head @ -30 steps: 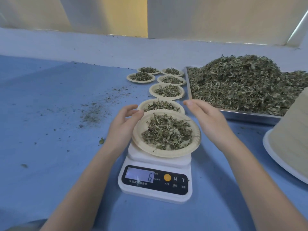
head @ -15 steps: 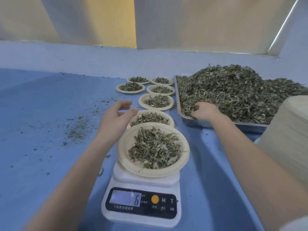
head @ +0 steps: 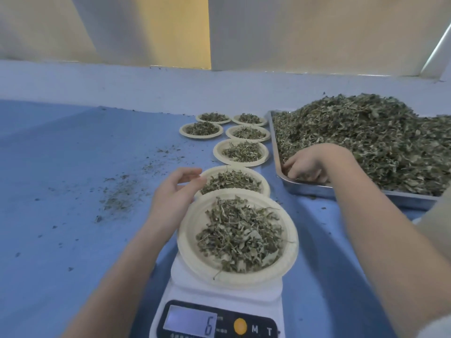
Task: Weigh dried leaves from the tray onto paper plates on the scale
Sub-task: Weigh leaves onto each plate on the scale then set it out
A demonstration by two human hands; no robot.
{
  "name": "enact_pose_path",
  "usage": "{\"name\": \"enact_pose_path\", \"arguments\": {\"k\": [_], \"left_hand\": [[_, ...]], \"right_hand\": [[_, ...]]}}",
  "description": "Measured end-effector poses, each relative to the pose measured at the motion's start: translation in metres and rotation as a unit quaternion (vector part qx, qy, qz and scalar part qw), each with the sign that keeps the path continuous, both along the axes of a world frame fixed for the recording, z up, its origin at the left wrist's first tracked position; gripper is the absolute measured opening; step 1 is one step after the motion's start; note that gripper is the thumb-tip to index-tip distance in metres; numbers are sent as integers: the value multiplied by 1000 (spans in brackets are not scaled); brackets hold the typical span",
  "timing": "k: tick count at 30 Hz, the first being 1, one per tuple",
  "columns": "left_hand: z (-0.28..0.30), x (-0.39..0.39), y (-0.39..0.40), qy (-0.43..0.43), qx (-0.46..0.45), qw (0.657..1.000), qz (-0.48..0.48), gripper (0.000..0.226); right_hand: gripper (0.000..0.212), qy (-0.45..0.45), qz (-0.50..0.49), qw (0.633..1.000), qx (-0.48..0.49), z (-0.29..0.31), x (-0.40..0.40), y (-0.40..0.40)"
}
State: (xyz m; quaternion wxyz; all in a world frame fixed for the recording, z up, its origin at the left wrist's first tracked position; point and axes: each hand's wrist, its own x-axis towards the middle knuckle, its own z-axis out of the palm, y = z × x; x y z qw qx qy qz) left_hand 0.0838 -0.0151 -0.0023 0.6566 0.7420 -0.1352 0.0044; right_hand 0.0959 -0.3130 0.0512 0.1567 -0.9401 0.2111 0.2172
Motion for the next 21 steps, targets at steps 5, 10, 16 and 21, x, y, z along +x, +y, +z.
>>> {"name": "enact_pose_path", "arguments": {"k": [5, 10, 16, 21], "left_hand": [[-2, -3, 1, 7, 15, 1000, 8, 16], [-3, -4, 1, 18, 2, 1000, 11, 14], [-4, -2, 3, 15, -22, 999, 20, 9], [-6, -1, 6, 8, -28, 999, 32, 11]], "right_hand": [[9, -95, 18, 994, -47, -7, -9, 4], [19, -169, -48, 981, 86, -16, -23, -1], [70, -143, -25, 986, 78, -21, -26, 25], [73, -196, 39, 976, -92, -39, -19, 34]]}}
